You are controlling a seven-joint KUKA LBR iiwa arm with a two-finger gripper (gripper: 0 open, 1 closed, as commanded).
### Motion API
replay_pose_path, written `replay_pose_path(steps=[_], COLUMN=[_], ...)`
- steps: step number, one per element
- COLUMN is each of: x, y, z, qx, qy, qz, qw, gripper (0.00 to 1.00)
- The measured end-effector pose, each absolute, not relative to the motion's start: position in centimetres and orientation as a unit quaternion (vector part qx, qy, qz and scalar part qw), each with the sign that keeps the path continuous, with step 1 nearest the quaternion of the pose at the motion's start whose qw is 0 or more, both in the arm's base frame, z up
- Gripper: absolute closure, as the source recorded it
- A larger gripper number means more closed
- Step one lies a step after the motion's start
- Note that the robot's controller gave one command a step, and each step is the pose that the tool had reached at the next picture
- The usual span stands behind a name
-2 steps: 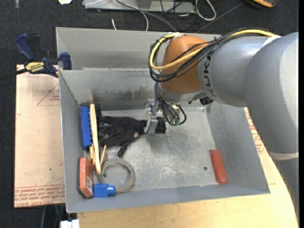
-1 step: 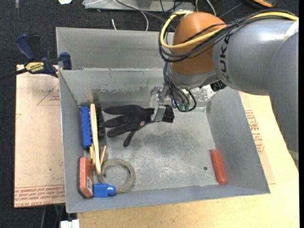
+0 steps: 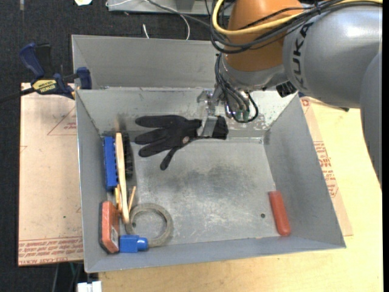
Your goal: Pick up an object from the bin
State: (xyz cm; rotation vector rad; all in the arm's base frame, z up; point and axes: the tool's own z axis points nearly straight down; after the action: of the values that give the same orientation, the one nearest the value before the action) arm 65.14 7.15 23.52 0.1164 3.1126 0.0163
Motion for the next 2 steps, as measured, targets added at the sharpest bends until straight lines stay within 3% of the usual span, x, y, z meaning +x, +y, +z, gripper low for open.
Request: replay_pose_path(steps=[2], x=[64.1], y=[11.2], z=[11.4], qx=[0.023], qy=[1.0], qz=[0.005], qw=[0.01], gripper=[1.0])
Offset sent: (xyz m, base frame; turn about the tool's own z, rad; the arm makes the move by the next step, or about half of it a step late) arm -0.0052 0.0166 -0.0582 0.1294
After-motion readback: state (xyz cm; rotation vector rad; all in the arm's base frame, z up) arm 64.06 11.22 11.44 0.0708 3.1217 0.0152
